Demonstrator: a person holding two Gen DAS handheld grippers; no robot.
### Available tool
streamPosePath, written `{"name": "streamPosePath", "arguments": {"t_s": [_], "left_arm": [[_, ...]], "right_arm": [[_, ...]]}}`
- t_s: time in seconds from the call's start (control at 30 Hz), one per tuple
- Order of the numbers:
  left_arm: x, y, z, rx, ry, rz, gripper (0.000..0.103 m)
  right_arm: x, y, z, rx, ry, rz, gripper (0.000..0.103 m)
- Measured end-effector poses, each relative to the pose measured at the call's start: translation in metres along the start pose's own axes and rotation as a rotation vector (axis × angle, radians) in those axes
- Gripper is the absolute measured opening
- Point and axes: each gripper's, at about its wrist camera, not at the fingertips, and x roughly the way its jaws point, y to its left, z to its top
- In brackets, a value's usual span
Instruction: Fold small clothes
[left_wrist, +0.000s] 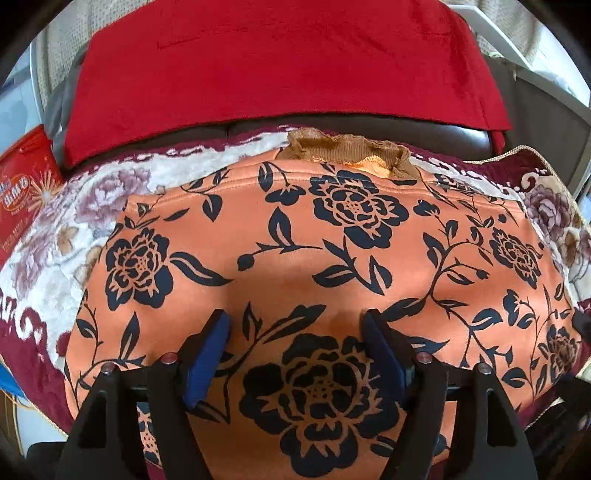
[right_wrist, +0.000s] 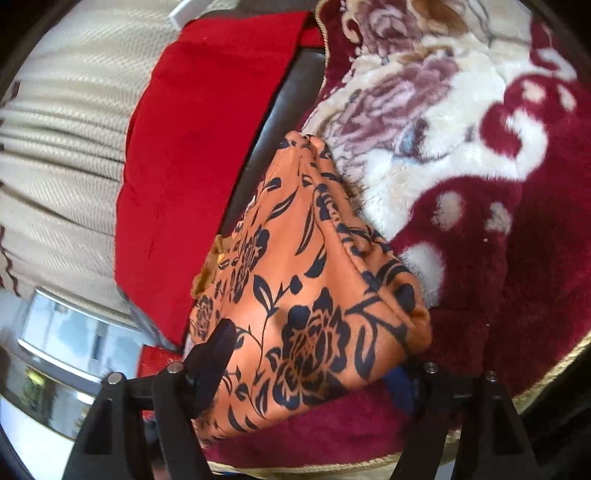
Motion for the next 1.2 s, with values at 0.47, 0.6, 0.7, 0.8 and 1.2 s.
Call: {"name": "streamPosePath", "arguments": {"t_s": [0.47,0.6,0.7,0.8,1.2], "left_arm": [[-0.045,0.115,0.018,-0.354,-0.140,-0.329,0.078],[-0.043,0.171,0.022,-0.472,-0.118,-0.513,0.078],[-0.026,0.186,0.022,-0.528,-0.084,-0.610,0.081],[0.004,0.179,0.026,-0.572,0.030,-0.724,0.083],[0.053,0.117,0.073,-0.564,0.152,-0.869,0.050]], "right_arm": [[0.012,0.207,-0.020,-0.629,-0.132,-0.136,0.010],[0.053,0.272,-0.079,-0.855,-0.076,-0.102,0.010],[0.109,0.285,-0.129,-0.959,0.048,-0.101,0.010],[0.165,0.256,-0.163,-0.944,0.217,-0.141,0.010],[0.132,0.253,-0.164,-0.942,0.195,-0.065,0.010]]}}
